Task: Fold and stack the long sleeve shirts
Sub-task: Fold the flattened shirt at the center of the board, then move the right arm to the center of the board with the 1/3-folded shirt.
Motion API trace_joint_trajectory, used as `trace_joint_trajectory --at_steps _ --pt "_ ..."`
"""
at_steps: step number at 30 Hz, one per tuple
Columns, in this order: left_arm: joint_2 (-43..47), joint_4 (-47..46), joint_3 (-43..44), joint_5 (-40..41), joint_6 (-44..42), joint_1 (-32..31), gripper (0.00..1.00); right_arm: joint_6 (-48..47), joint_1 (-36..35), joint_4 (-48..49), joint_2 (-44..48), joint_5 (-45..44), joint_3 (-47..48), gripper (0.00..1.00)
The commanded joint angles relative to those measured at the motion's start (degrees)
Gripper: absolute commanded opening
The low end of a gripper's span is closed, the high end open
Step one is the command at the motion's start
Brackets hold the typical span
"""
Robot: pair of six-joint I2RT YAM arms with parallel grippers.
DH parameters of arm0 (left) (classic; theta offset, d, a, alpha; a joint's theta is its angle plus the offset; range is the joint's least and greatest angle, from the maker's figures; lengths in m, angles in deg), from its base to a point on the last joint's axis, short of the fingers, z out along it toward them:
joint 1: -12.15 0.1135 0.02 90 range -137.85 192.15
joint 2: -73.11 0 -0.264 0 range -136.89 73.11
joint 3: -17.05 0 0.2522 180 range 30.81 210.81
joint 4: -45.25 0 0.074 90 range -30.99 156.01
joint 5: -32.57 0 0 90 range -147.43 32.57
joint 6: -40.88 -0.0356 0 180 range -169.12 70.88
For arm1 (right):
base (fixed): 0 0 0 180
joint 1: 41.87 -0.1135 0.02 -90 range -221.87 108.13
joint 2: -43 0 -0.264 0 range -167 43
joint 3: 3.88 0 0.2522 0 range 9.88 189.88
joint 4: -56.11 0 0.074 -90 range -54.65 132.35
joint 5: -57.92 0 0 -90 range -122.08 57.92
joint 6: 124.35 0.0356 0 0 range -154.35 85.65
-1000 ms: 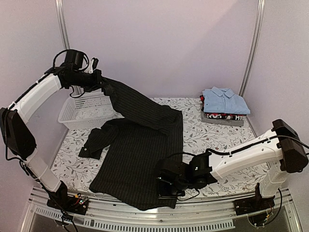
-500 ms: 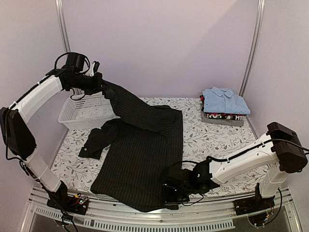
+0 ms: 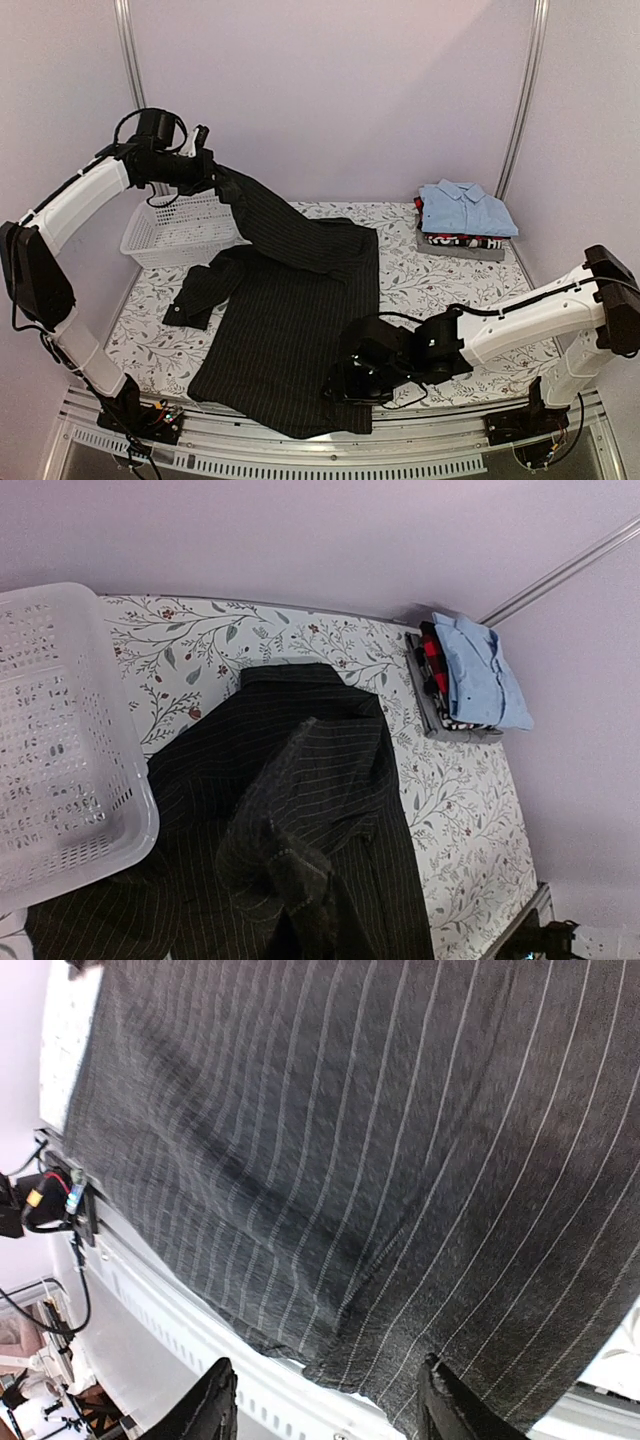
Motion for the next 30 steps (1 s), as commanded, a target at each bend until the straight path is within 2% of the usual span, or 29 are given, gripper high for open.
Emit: trace_joint_trajectory --at_steps 1,6,12,17,22,30 --pt "1.0 -1.8 -2.1 -1.4 -0.4 -0.1 0.0 -3.9 5.7 0.1 6.9 -5.4 0.8 0.62" --pt "2.7 -3.2 -5.0 -2.3 0.5 -0.5 0.0 -7.9 14.6 1.8 11.2 -6.3 -1.2 0.6" --pt "4.4 -5.2 -7.8 -3.1 0.9 -1.5 0.0 -13.5 26.5 10.5 8.8 -2.1 -0.9 0.39" --pt "4.4 -5.9 -8.8 -4.3 0.2 -2.5 0.0 -18.0 35.3 14.8 -0.3 3.7 5.0 0.23" --pt "5.5 -7.3 -10.5 -5.7 0.5 -3.9 0.0 -21.1 42.0 15.4 -11.0 8.4 14.4 0.2" --pt "7.0 -8.6 -13.0 -6.4 0.7 -6.5 0.0 -22.3 48.6 17.3 -27.8 16.5 30.2 0.16"
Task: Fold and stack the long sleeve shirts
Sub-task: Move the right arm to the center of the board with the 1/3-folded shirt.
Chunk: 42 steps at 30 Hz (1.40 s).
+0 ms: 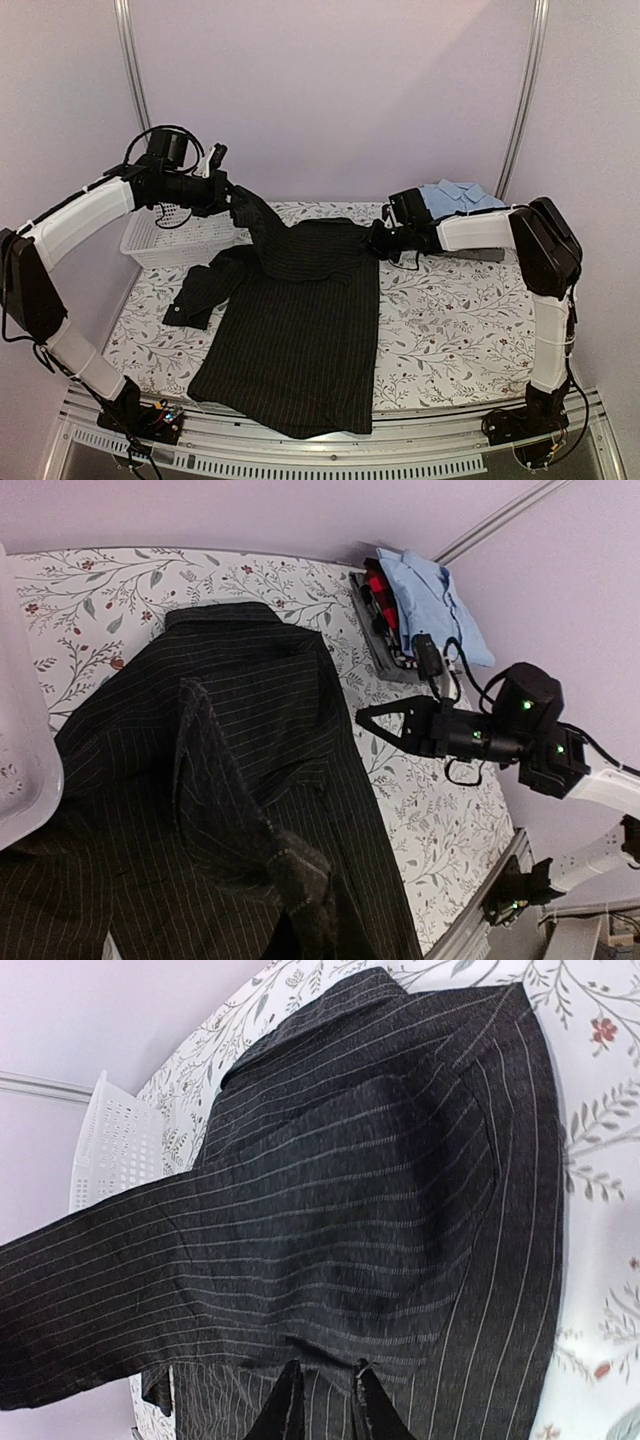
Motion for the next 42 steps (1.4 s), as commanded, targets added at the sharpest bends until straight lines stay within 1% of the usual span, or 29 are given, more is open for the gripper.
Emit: trace_joint_trajectory --at_steps 1,7,11,15,19,25,29,35,38,40,42 --pt "2.4 -1.9 -1.3 -0.7 0.0 -1.6 0.0 -1.6 2.7 1.0 -8.7 6.7 7.9 0.15" --pt "3.8 0.3 -1.5 -0.6 0.1 -3.1 0.0 -0.8 4.2 0.5 -17.4 9.3 15.4 0.15" --pt "7.0 0.9 -2.9 -1.7 0.1 -5.2 0.0 -0.3 4.3 0.3 -22.1 11.1 19.6 0.16" --pt "11.1 0.1 -6.1 -4.4 -0.6 -8.0 0.0 0.4 4.6 0.1 -25.6 13.0 23.4 0.19" --pt "12.4 -1.0 -9.1 -5.9 -0.9 -10.1 0.0 0.6 6.0 -1.7 -28.4 14.0 26.7 0.19" --pt "9.1 -3.1 -9.4 -6.3 -0.6 -10.4 0.0 2.4 8.6 -1.7 -32.6 16.9 31.4 0.2" --pt "5.7 -4.2 -8.0 -8.6 -1.2 -10.7 0.0 2.3 10.1 -2.3 -35.4 18.1 36.2 0.2" --pt "0.8 -6.2 -6.2 -9.8 -0.8 -12.9 0.0 1.9 12.0 -2.7 -39.5 21.9 42.0 0.22" --pt "-0.8 -7.1 -5.5 -9.4 -0.1 -14.4 0.0 1.0 12.1 -2.8 -38.5 23.7 42.4 0.27" --pt "-1.4 -7.7 -5.2 -8.9 0.3 -15.4 0.0 -0.2 11.9 -3.4 -36.4 24.8 41.9 0.3" --pt "-2.0 -8.0 -5.0 -8.5 0.5 -16.5 0.0 -1.8 11.9 -3.6 -32.4 24.8 39.8 0.34"
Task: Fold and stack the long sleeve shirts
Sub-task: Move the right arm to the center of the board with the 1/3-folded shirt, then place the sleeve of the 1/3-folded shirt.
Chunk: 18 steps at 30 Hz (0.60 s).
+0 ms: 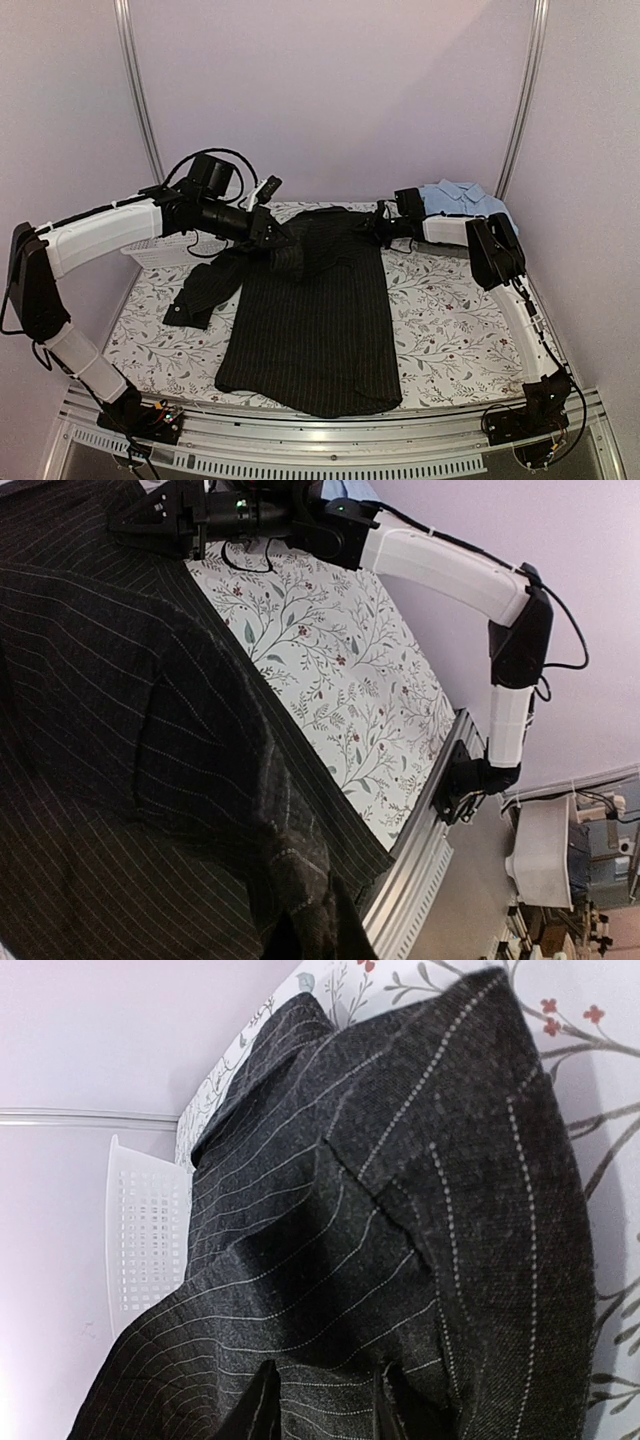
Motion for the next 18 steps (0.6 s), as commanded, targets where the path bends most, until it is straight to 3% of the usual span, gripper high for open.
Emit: trace_joint_trajectory --at_steps 1,4,13,18 --pt "-1.1 -2.7 2.4 0.0 0.7 -2.9 0.0 -4.0 0.4 -3.5 6.1 0.6 -2.9 0.35" --pt "-2.6 -2.8 3.3 0.3 0.7 -4.7 0.0 -6.8 0.4 -4.9 13.3 -2.0 -6.9 0.39" --pt "-10.1 -1.1 7.6 1.3 0.1 -11.6 0.0 -11.2 -0.5 -3.6 37.8 -12.4 -32.2 0.51" --pt "-16.3 0.6 11.1 0.9 -1.2 -15.3 0.0 -12.7 -1.8 -3.1 51.8 -18.1 -45.1 0.66"
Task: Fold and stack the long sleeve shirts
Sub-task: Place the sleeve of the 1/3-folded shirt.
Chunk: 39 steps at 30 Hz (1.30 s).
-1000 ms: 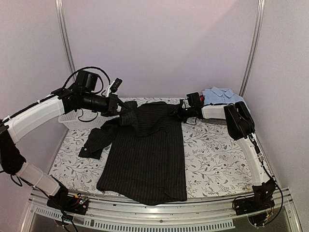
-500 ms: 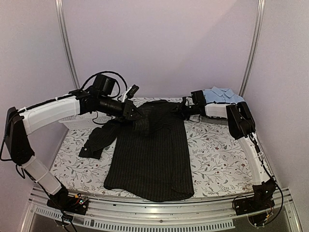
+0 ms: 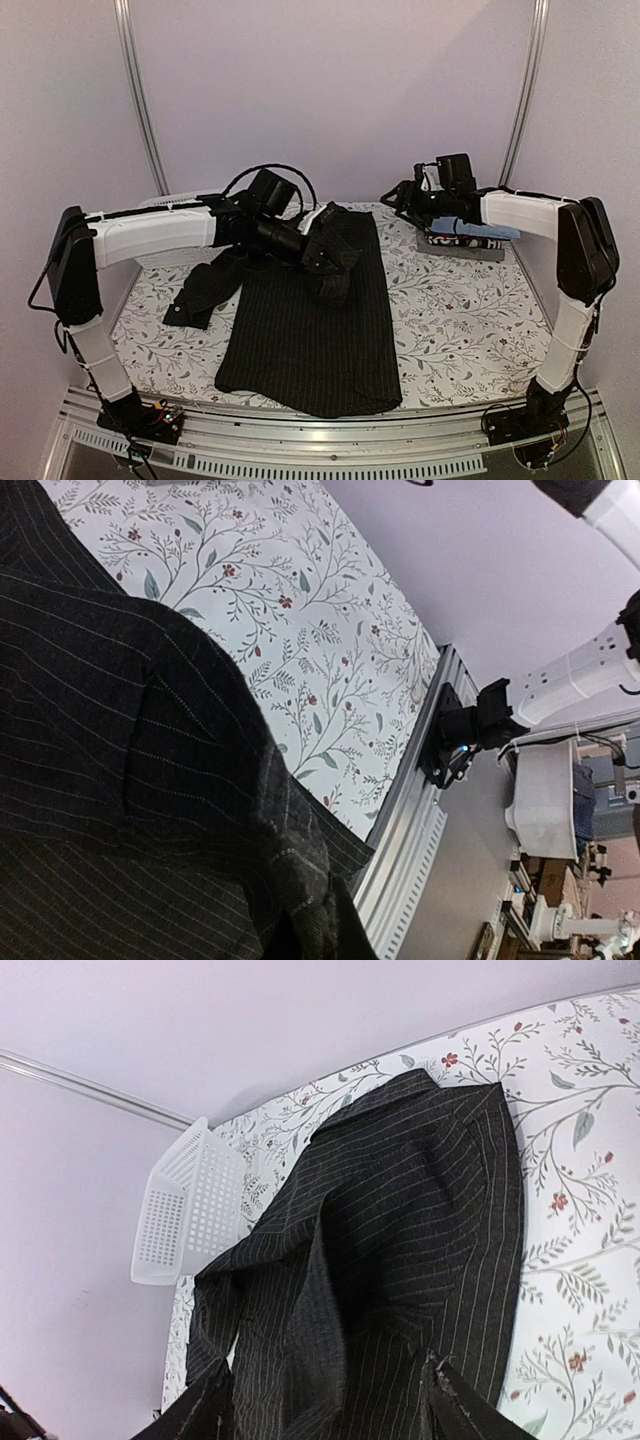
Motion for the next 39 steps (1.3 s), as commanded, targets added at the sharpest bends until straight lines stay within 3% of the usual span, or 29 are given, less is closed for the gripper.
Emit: trace_joint_trajectory --at_steps 1,4,11,24,30,33,37,39 --pt "-5.6 2.7 4.2 0.0 -2.0 -3.8 0.0 -2.6 -1.5 0.1 10.0 -7.2 -9.4 0.68" --pt "-9.9 4.6 6.6 -0.3 -2.8 -5.5 0.0 -3.5 -2.8 -0.9 16.2 -10.1 -15.0 0.74" --pt "-15.8 7.3 10.8 -0.9 -3.7 -8.7 0.0 -4.2 -5.4 -3.0 27.6 -13.7 -24.1 0.76" --pt "-20.1 15.7 15.2 -0.6 -8.1 -12.7 0.0 -5.1 -9.6 -7.6 34.4 -18.5 -30.6 0.76" --pt "-21.1 17.6 14.8 -0.8 -9.5 -13.3 0.12 -5.6 -10.1 -8.9 34.8 -19.5 -31.7 0.77" --pt "-21.1 17.1 14.8 -0.6 -9.3 -13.3 0.3 -5.7 -10.3 -9.4 35.1 -19.6 -32.1 0.77" --pt "-19.3 15.3 14.7 0.4 -8.8 -13.1 0.46 -6.2 -11.6 -11.4 35.3 -20.5 -32.3 0.77" --pt "-18.3 14.1 14.2 0.1 -8.2 -12.5 0.49 -6.7 -12.5 -12.4 35.3 -20.9 -32.6 0.76"
